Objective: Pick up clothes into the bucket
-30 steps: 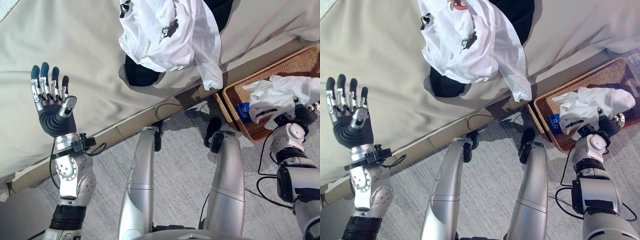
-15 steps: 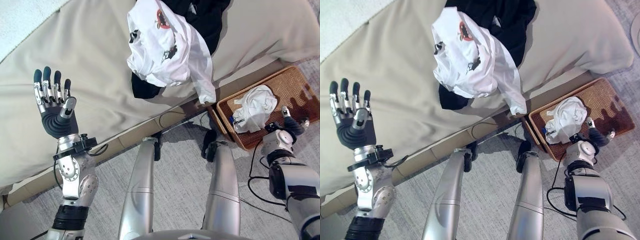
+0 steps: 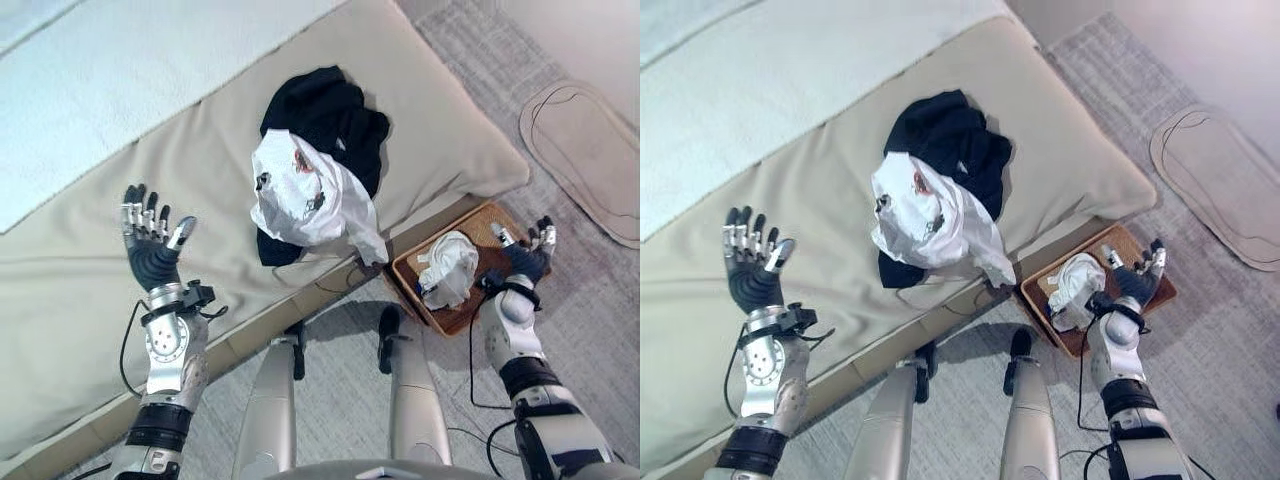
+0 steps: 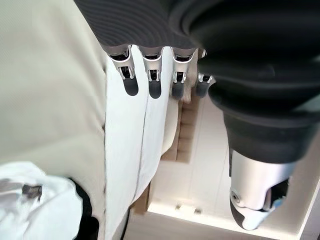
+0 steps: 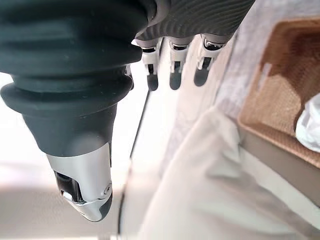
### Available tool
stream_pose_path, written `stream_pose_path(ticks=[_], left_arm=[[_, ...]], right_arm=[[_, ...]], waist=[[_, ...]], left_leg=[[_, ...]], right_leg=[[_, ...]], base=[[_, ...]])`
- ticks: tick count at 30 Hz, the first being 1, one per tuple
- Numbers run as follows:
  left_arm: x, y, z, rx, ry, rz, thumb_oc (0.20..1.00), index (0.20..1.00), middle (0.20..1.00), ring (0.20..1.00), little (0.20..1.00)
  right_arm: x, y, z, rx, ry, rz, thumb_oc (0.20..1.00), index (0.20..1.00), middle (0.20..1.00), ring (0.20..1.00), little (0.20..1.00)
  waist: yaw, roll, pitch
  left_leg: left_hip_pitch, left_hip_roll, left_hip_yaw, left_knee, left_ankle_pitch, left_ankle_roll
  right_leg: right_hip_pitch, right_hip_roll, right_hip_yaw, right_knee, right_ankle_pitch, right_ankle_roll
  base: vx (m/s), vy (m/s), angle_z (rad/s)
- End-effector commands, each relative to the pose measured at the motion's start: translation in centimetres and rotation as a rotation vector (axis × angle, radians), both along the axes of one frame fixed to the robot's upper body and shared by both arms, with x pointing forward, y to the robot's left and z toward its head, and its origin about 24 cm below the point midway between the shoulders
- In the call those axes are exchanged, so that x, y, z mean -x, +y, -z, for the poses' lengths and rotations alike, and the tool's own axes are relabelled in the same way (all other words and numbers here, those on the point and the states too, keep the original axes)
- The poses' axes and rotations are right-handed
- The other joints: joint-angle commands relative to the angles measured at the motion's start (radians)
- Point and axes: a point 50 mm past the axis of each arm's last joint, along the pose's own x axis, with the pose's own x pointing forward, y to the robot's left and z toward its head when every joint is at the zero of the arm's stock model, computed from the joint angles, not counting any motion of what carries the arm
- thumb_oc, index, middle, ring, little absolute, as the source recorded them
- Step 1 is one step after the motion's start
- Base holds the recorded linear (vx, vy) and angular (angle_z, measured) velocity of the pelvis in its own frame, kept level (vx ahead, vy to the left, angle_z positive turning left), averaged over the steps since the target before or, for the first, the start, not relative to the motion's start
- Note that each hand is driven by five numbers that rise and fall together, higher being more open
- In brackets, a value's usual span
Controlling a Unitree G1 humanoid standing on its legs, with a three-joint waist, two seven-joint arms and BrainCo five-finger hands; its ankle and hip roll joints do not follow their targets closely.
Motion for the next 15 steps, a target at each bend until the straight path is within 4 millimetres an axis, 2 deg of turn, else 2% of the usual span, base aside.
stream_pose_path(ticks=[1, 5, 9, 11, 15], left_arm=[[-1.3, -0.7, -2.3, -0.197, -0.064, 0.012, 1.000, 1.000, 1.000, 1.000, 1.000], [-3.3, -1.5, -1.9, -0.477, 0.030, -0.038, 1.000, 1.000, 1.000, 1.000, 1.000], [-5.6, -2.5, -2.7, -0.888, 0.052, -0.143, 1.000, 1.000, 1.000, 1.000, 1.000], [-6.9, -2.4, -3.2, -1.048, 0.061, -0.228, 1.000, 1.000, 1.000, 1.000, 1.000], [-9.2, -1.5, -4.9, -1.236, 0.091, -0.349, 1.000, 1.000, 1.000, 1.000, 1.000]], right_arm=[[-1.1, 1.1, -2.4, 0.104, -0.084, -0.104, 1.000, 1.000, 1.000, 1.000, 1.000], [-0.6, 3.4, -1.1, 0.128, -0.038, -0.231, 1.000, 1.000, 1.000, 1.000, 1.000], [0.0, 5.0, -0.5, 0.147, -0.029, -0.299, 1.000, 1.000, 1.000, 1.000, 1.000], [0.1, 5.4, -0.4, 0.148, -0.031, -0.315, 1.000, 1.000, 1.000, 1.000, 1.000], [0.1, 5.9, -1.4, 0.163, -0.080, -0.352, 1.000, 1.000, 1.000, 1.000, 1.000]], waist=[[-0.016, 0.002, 0.040], [-0.033, -0.011, 0.052], [-0.057, -0.024, 0.065], [-0.071, -0.028, 0.071], [-0.100, -0.036, 0.092]], left_leg=[[0.054, 0.018, -0.042, -0.099, 0.045, -0.016], [0.096, 0.017, -0.036, -0.106, 0.045, -0.020], [0.063, 0.015, -0.027, -0.066, 0.038, -0.020], [0.043, 0.014, -0.023, -0.060, 0.043, -0.020], [-0.016, 0.019, -0.010, -0.014, 0.031, -0.022]], right_leg=[[0.084, -0.006, -0.020, -0.155, 0.138, 0.029], [0.129, -0.003, -0.024, -0.187, 0.145, 0.031], [0.105, -0.004, -0.014, -0.172, 0.146, 0.029], [0.085, -0.003, -0.006, -0.177, 0.154, 0.029], [0.029, 0.007, 0.015, -0.159, 0.155, 0.029]], base=[[0.07, -0.002, -0.03], [0.02, 0.014, -0.03], [-0.02, 0.031, -0.03], [-0.05, 0.040, -0.02], [-0.06, 0.047, -0.10]])
